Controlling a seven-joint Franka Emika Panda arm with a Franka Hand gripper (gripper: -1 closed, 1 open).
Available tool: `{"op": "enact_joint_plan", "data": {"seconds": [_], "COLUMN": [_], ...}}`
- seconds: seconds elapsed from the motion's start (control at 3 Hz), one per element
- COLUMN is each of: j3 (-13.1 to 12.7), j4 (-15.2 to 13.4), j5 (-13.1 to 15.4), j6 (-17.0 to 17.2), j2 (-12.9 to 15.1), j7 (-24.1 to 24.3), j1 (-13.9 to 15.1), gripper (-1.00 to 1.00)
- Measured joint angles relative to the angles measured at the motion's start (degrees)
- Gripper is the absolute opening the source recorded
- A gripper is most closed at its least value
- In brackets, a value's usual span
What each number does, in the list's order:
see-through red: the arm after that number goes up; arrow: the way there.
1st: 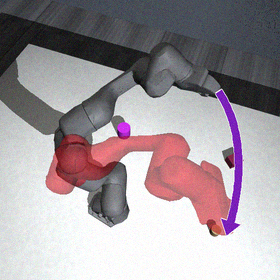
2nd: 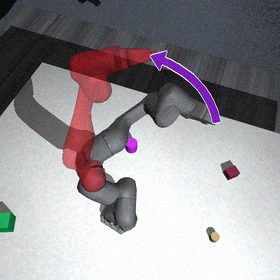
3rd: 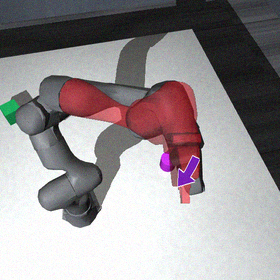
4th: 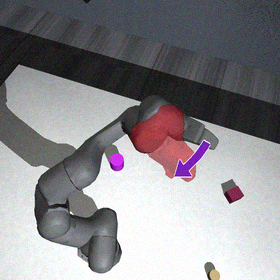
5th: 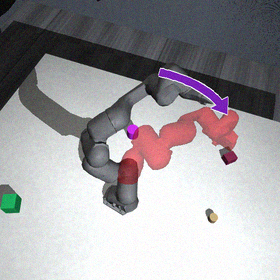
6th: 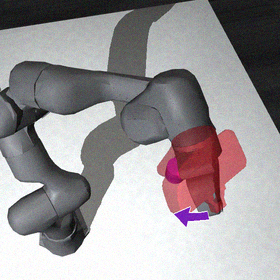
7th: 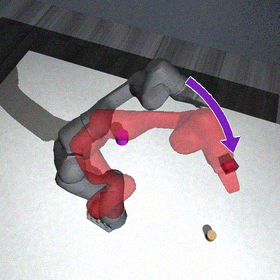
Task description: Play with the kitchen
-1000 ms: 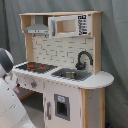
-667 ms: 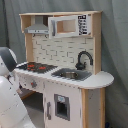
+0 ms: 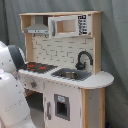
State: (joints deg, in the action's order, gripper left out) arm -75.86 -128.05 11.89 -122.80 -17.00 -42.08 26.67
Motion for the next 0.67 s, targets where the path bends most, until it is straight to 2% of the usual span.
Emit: {"op": "enact_joint_plan", "data": {"seconds": [0.67], "j3": [0.0], "j4": [-2.9], "j5": [0.2], "j6": [-9.5], "j2": [6.3], "j7": [-5.4], "j1": [2.0], "gripper": [1.00]}}
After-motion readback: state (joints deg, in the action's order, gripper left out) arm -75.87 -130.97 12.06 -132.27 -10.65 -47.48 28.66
